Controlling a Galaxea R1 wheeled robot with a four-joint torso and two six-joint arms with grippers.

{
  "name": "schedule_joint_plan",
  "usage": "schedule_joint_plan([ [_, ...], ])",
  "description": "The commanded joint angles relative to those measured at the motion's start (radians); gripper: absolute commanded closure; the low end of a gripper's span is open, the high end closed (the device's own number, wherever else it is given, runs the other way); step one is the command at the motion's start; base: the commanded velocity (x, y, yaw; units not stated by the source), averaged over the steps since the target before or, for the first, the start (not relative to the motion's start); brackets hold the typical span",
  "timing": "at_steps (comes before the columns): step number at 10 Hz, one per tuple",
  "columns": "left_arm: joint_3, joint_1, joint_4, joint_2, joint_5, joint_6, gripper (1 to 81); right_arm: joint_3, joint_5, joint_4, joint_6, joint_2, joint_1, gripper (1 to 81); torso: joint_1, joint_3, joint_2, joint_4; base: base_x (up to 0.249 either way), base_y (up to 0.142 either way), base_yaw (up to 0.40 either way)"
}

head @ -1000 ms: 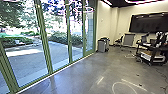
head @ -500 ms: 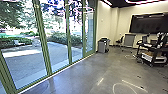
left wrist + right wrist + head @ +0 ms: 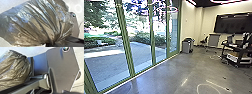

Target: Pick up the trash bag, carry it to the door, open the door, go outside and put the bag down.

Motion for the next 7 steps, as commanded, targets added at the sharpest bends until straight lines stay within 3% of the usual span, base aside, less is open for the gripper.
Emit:
schedule_joint_plan([
  [1,-0.004,-0.062,0.001,-0.002,0.058,0.004,81.1,0.005,-0.059,-0.009,-0.004,0.004,0.051,1.0,0.000,0.000,0.000,0.000,0.134,0.000,0.000],
  [7,-0.004,-0.062,0.001,-0.002,0.057,0.004,81.1,0.005,-0.059,-0.009,-0.004,0.004,0.048,1.0,0.000,0.000,0.000,0.000,0.135,-0.011,0.000],
])
